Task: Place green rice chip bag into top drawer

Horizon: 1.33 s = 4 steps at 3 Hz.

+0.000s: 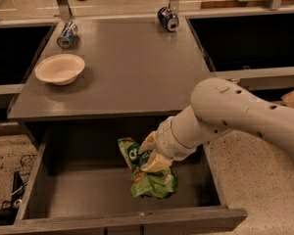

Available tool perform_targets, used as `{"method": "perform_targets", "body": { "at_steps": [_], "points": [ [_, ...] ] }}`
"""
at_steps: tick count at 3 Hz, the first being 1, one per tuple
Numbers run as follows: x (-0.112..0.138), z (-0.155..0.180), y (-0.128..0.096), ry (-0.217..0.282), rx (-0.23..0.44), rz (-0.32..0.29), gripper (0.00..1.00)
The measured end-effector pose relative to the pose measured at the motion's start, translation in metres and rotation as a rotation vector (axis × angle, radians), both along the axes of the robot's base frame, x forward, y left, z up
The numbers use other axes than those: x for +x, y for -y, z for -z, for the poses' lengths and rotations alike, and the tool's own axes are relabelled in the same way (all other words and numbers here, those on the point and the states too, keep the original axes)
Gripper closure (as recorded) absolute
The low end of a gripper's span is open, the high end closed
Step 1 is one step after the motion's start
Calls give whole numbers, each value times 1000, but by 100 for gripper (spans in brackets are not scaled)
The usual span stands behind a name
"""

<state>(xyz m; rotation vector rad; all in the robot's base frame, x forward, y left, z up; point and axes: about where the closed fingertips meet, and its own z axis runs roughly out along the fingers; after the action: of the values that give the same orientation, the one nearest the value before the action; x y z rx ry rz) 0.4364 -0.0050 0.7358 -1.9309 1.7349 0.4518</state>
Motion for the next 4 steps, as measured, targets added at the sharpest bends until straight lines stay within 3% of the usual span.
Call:
{"method": "perform_targets", "body": {
  "at_steps": [2,3,4],
  "points": [
    [-1,34,-3,31,-130,55,100],
    [-1,34,-3,30,-130,55,100],
    [-1,44,-5,-9,-121,68,100]
  ]
}}
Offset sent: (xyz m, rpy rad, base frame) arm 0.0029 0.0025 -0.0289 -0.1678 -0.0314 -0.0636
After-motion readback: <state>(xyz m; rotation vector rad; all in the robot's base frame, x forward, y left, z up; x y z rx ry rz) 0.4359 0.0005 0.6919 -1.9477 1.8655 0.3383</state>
